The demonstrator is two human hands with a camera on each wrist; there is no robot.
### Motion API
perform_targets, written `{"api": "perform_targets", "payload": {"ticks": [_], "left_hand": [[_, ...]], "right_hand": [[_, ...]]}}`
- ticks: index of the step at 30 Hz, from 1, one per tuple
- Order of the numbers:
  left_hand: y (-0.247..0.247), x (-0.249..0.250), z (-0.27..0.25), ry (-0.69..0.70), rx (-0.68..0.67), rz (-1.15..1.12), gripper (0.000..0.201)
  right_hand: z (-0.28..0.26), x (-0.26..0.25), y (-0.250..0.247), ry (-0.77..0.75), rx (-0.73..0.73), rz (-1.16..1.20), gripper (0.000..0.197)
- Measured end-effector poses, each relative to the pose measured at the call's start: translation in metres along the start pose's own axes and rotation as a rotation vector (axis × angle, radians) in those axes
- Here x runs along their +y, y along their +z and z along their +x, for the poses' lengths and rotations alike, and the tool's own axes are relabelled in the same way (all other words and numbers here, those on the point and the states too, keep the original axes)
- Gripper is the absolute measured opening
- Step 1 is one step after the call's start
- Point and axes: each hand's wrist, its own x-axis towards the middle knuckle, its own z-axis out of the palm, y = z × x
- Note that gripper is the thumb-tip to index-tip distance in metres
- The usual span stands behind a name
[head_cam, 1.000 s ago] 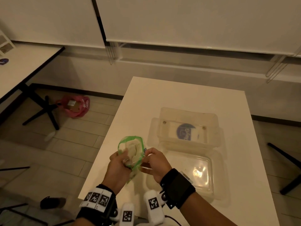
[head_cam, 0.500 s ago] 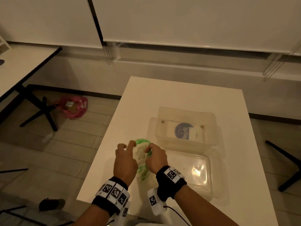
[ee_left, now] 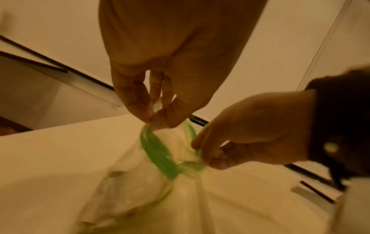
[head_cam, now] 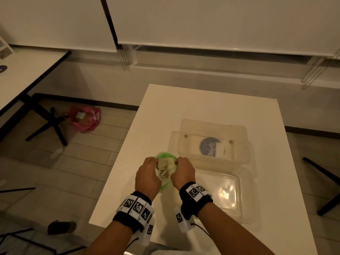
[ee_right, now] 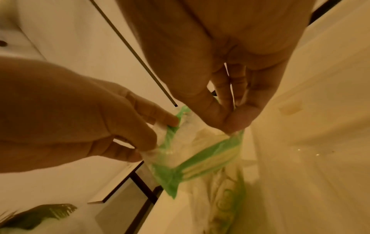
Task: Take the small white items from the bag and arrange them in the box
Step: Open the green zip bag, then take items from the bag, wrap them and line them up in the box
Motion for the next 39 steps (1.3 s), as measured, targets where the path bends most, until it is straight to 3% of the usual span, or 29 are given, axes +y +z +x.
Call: {"api": "perform_targets", "payload": {"ticks": [4, 9, 19, 23, 26, 29, 35, 39], "left_hand": [[-0.007, 0.002, 0.01, -0.036, -0.056, -0.118, 0.065], [-0.006, 0.0, 0.021, 0.034, -0.205, -0.152, 0.067], [-0.004, -0.009, 0.024, 0.031, -0.218, -0.259, 0.06], [-0.005, -0.012, 0.017, 0.062, -0.155, -0.334, 0.053], [-0.006, -0.014, 0.015, 0.059, -0.101, -0.373, 0.048], [-0.004, -0.015, 0.015, 0.023, -0.057, -0.385, 0.045], [0.0, -0.018, 0.015, -0.044, -0.03, -0.458, 0.042], [-0.001, -0.022, 0.014, -0.053, -0.052, -0.471, 0.042]], "right_hand": [[0.006, 0.005, -0.007, 0.032, 0.035, 0.025, 0.037], [0.006, 0.01, -0.008, 0.029, 0.035, 0.002, 0.037], [0.006, 0.012, -0.011, 0.027, 0.084, 0.042, 0.028], [0.003, 0.008, -0.015, -0.124, 0.209, -0.001, 0.023], [0.009, -0.003, -0.016, -0.285, 0.109, -0.088, 0.021], [0.018, -0.011, -0.008, -0.376, -0.051, -0.327, 0.02], [0.03, -0.018, 0.004, -0.414, -0.132, -0.63, 0.012], [0.034, -0.017, 0.0, -0.401, -0.137, -0.606, 0.014]]}}
